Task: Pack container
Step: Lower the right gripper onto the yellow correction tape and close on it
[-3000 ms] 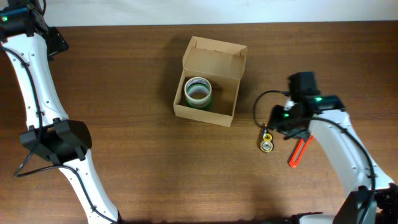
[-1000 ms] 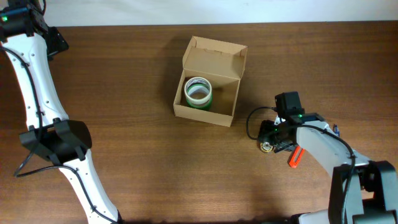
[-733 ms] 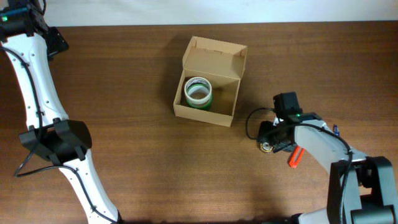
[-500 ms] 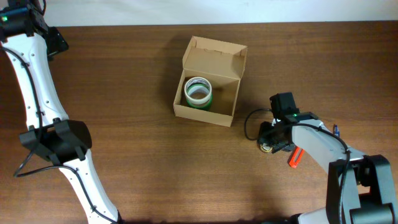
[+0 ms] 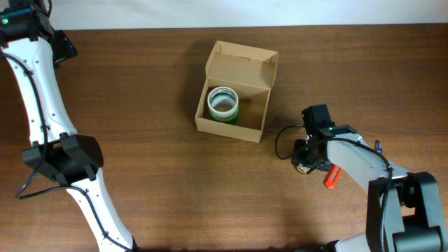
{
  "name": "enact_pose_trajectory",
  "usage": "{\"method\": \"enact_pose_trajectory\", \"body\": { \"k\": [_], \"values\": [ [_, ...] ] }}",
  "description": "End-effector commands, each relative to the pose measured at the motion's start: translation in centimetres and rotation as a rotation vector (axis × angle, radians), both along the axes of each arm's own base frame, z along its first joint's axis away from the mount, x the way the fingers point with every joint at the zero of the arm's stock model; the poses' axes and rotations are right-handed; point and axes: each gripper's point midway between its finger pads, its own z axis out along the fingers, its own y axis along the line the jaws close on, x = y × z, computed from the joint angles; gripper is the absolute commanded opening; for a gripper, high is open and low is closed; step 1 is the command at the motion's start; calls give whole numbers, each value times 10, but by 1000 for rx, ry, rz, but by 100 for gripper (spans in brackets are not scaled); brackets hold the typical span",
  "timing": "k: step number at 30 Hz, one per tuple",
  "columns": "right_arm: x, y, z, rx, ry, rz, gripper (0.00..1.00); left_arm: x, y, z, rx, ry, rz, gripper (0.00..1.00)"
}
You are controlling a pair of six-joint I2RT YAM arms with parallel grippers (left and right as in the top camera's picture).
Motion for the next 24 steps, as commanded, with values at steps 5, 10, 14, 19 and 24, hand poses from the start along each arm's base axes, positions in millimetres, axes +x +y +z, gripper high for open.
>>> {"method": "enact_pose_trajectory", "body": {
  "k": [5, 10, 14, 19, 24],
  "values": [
    [-5, -3, -14, -34, 32, 105, 58, -5, 1, 15, 11, -22, -5, 100],
    [4, 7, -13, 9, -4, 178, 58, -5, 1, 15, 11, -22, -6, 100],
    [6, 7, -13, 9, -14, 177, 57, -5, 1, 15, 11, -22, -6, 100],
    [1, 7, -15, 9, 13, 176, 49, -5, 1, 15, 11, -22, -6, 100],
    [-7, 11, -20, 6, 47, 191, 48, -5, 1, 15, 11, -22, -5, 100]
  ]
}}
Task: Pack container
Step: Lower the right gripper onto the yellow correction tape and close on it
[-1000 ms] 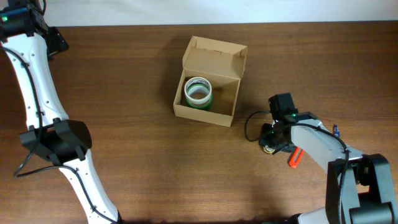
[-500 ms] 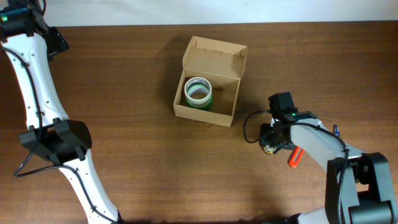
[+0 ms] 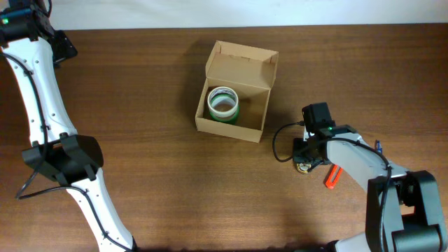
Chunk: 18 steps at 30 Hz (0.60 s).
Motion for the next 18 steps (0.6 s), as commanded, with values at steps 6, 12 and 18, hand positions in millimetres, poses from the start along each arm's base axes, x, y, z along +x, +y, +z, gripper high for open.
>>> {"method": "enact_pose_trajectory", "body": {
  "k": [6, 12, 18],
  "values": [
    [-24, 6, -22, 2, 110, 25, 53, -5, 1, 15, 11, -22, -6, 100],
    [-27, 1, -22, -22, 122, 1, 59, -5, 1, 15, 11, -22, -5, 100],
    [-34, 0, -22, -22, 150, -44, 58, -5, 1, 15, 11, -22, -6, 100]
  ]
}}
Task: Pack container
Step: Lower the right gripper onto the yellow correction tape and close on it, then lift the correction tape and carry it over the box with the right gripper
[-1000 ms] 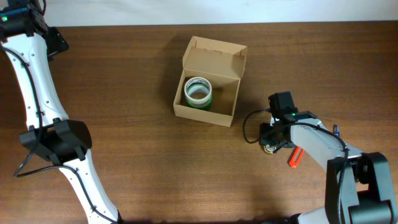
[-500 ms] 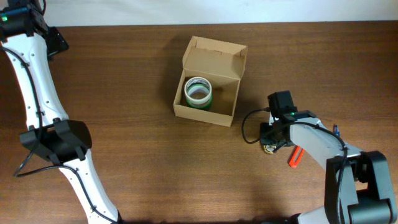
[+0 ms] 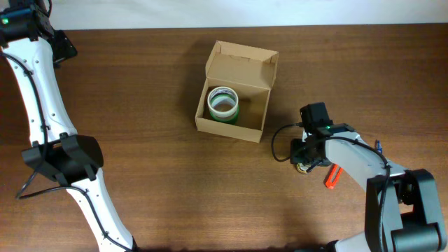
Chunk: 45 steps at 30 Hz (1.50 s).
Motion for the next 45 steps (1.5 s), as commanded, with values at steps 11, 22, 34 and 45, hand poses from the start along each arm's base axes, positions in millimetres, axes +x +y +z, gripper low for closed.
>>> {"method": "enact_pose_trajectory", "body": {
  "k": [11, 22, 34, 45],
  "values": [
    [-28, -7, -21, -43, 112, -45, 30, -5, 1, 15, 11, -22, -6, 100],
    [-21, -6, -21, -41, 87, -61, 18, -5, 1, 15, 11, -22, -5, 100],
    [20, -4, 9, -51, -20, -27, 19, -5, 1, 15, 11, -22, -6, 100],
    [92, 8, 109, -41, -198, 70, 26, -5, 1, 15, 11, -22, -5, 100]
  ]
}}
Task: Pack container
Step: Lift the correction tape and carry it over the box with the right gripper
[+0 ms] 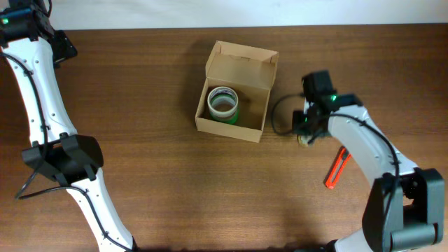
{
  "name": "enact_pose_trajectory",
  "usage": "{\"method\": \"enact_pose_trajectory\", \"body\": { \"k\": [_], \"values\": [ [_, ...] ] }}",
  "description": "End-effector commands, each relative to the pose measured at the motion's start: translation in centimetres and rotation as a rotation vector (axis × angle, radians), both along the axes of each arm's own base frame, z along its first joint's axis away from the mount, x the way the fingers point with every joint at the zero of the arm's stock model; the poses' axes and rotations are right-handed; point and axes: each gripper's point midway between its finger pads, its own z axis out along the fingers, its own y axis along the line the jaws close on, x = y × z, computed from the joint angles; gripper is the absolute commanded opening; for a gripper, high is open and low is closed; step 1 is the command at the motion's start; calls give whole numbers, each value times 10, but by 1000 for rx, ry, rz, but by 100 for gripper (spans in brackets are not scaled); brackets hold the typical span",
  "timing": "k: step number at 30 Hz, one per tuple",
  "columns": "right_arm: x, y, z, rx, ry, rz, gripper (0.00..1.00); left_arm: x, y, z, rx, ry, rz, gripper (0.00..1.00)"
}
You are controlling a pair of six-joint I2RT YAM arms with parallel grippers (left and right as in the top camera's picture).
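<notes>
An open cardboard box [260,105] stands at the table's middle, its lid flap folded back. A green tape roll [223,104] lies in its left half; the right half is bare. My right gripper [303,137] hangs just right of the box, with a small yellowish object [304,141] at its tips, apparently held. An orange tool [337,169] lies on the table below and to the right of that gripper. My left arm reaches to the far top left corner; its gripper end [61,45] is dark and its state does not show.
A black cable [278,115] loops from the right wrist towards the box wall. The left arm's white links [42,105] run down the table's left side. The table's back edge meets a white wall.
My right gripper has moved from beside the orange tool up towards the box's right wall, and the small yellowish object came with it. The orange tool now lies fully uncovered.
At each earlier moment my right gripper sat low on the table right of the box, next to the orange tool, over a small yellowish object, shifting only slightly. Now it is up beside the box with that object. The tape roll and left arm stayed put.
</notes>
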Motion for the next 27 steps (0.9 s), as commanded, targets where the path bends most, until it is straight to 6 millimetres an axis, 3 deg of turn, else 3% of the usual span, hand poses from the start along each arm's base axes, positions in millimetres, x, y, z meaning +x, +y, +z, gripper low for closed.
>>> {"method": "enact_pose_trajectory", "body": {
  "k": [1, 9, 15, 23, 27],
  "values": [
    [28, 3, 42, -21, -97, 55, 26, -5, 1, 15, 11, -22, -5, 100],
    [56, 19, 119, -31, -229, 164, 32, -5, 1, 15, 11, -22, -6, 100],
    [61, 44, 154, -33, -292, 257, 34, -5, 1, 15, 11, -22, -6, 100],
    [63, 92, 156, -29, -279, 384, 34, -5, 1, 15, 11, -22, -5, 100],
    [66, 120, 151, 25, -271, 309, 30, -5, 1, 15, 11, -22, -6, 100]
  ]
}}
